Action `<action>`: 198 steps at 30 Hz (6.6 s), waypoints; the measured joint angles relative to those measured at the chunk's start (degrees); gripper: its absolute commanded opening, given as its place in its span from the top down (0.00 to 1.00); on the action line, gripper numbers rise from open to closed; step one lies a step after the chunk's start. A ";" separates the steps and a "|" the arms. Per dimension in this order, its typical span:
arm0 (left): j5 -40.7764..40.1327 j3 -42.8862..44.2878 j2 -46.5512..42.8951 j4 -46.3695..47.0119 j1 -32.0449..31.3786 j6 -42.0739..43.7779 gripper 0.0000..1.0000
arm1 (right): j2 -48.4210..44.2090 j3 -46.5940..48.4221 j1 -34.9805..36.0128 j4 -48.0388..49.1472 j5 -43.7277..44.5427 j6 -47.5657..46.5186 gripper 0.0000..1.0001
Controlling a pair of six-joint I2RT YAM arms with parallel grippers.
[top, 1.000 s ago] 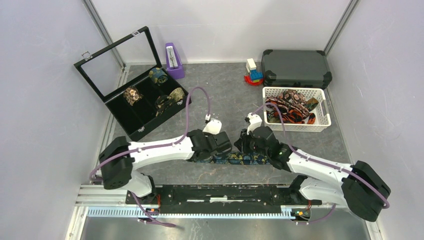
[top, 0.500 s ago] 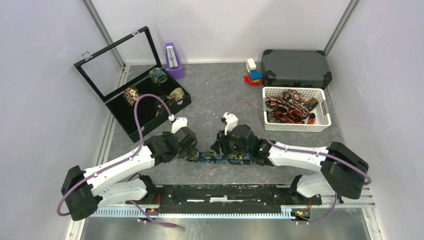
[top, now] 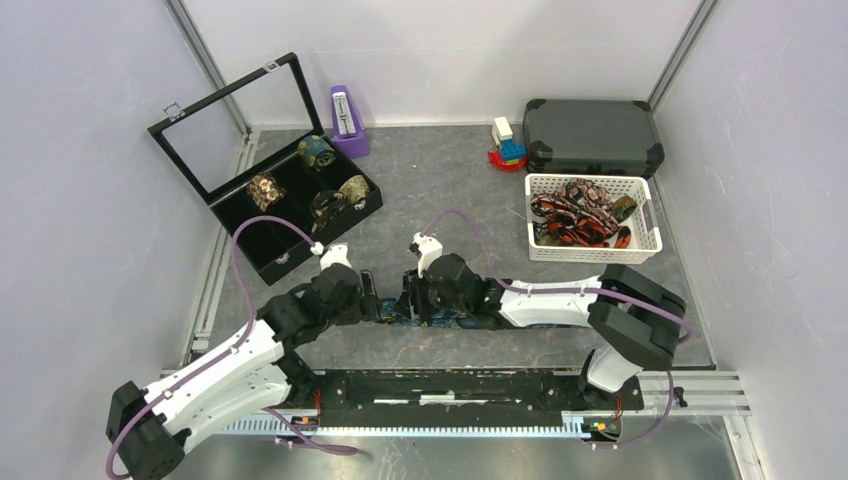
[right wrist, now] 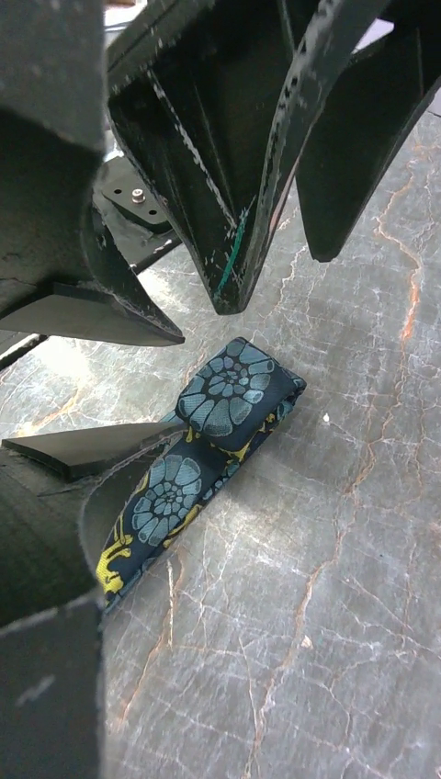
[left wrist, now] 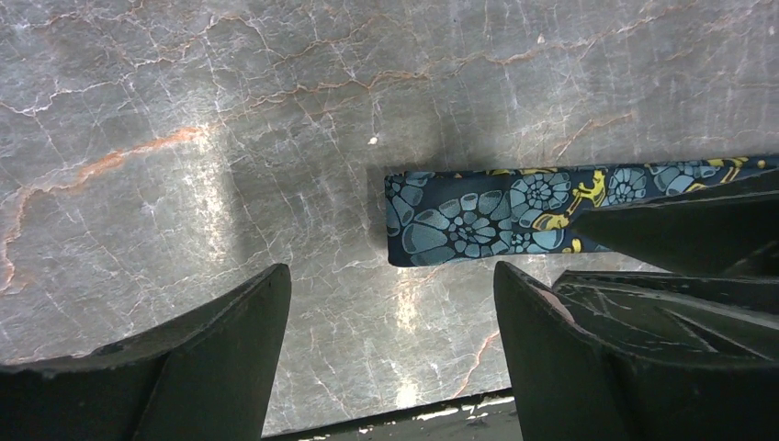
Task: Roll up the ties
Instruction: Roll the tie at the center of the board.
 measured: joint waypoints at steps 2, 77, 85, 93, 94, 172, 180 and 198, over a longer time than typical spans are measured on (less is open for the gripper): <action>0.07 -1.14 -1.90 0.50 0.28 -0.48 0.15 | 1.05 0.55 0.24 0.07 0.07 0.57 0.57; 7.65 -17.03 -5.44 23.50 2.32 -2.38 0.32 | 9.70 -1.66 0.68 8.57 3.28 5.11 0.68; 8.35 -17.09 -2.36 27.65 3.58 -2.38 0.38 | 9.70 -1.66 -0.39 8.55 2.58 5.05 0.68; 9.77 -19.17 -0.33 32.15 4.07 -2.45 0.43 | 9.79 -1.66 -1.05 8.52 1.60 4.92 0.68; 10.19 -19.54 -0.22 32.63 4.07 -2.45 0.44 | 9.79 -1.66 -1.07 8.55 1.51 4.92 0.68; 8.02 -13.14 1.55 23.15 4.37 0.57 0.98 | 14.60 5.92 -0.42 4.74 -2.67 1.90 0.80; 4.39 -9.51 1.90 15.56 4.33 1.16 0.98 | 17.07 7.96 -0.22 6.34 -4.63 2.54 0.77; -8.85 -0.52 13.46 7.80 -3.78 1.07 0.98 | -4.11 -5.75 -1.86 0.59 0.98 -2.21 0.66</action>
